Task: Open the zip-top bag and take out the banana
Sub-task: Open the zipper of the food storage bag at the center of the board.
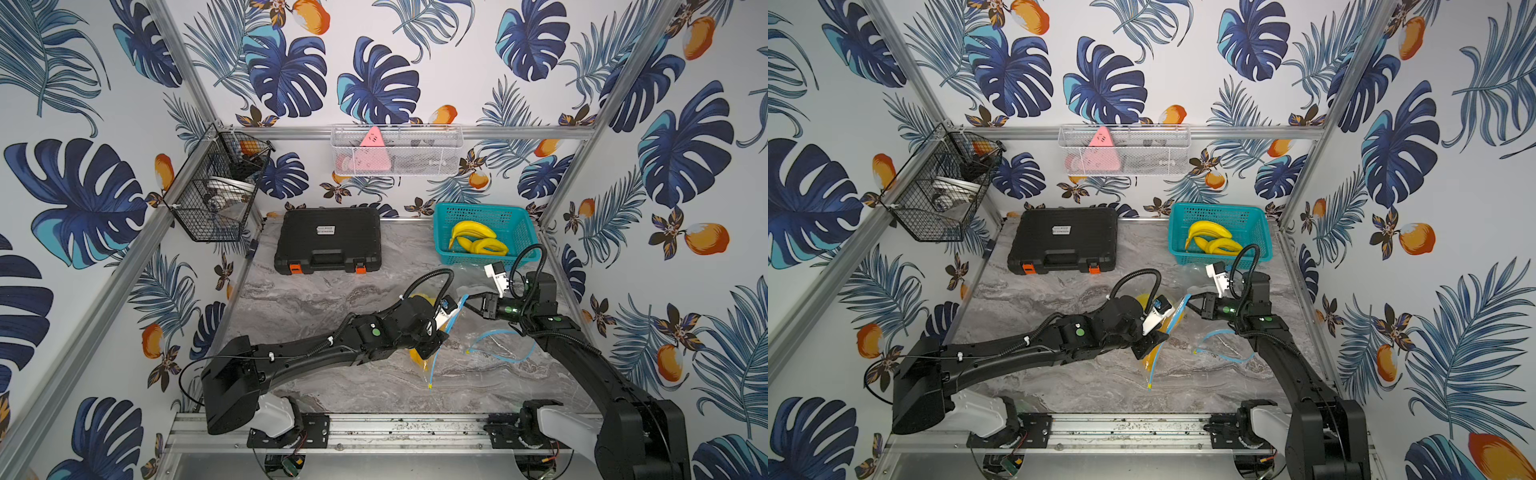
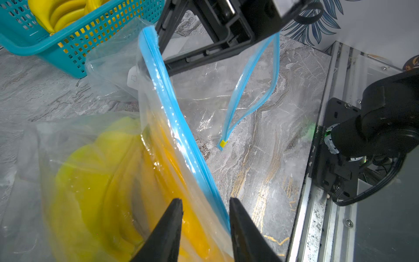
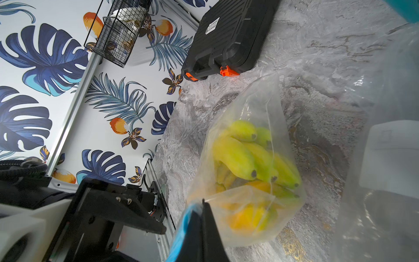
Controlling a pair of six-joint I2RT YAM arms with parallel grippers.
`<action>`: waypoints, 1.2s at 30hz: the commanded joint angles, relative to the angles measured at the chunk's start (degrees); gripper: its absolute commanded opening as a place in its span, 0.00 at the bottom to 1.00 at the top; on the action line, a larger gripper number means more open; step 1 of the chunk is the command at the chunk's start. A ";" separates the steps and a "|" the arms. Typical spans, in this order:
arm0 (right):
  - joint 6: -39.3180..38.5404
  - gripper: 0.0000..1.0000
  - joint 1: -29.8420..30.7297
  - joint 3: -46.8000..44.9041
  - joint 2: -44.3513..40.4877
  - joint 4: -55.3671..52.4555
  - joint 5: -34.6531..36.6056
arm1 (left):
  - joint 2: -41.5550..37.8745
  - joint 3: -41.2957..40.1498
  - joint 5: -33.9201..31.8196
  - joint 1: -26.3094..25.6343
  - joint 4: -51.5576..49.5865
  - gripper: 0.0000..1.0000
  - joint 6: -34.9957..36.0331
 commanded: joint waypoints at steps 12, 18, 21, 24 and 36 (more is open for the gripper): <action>-1.20 0.00 0.51 0.07 0.02 -2.30 0.67 | 5.16 6.90 -4.32 0.19 -0.07 0.34 0.95; -1.44 0.00 0.51 0.45 0.00 -3.22 0.68 | 7.77 8.90 -4.48 0.19 -1.50 0.34 1.28; -1.70 0.00 0.51 0.55 0.12 -3.65 0.69 | 8.47 9.39 -5.08 0.19 -2.56 0.31 1.42; -1.56 0.00 0.52 0.47 0.11 -3.47 0.56 | 8.35 9.19 -5.81 0.19 -2.56 0.27 1.57; -2.18 0.00 0.52 0.54 -0.08 -4.32 0.56 | 8.09 8.81 -5.94 0.19 -2.63 0.21 1.60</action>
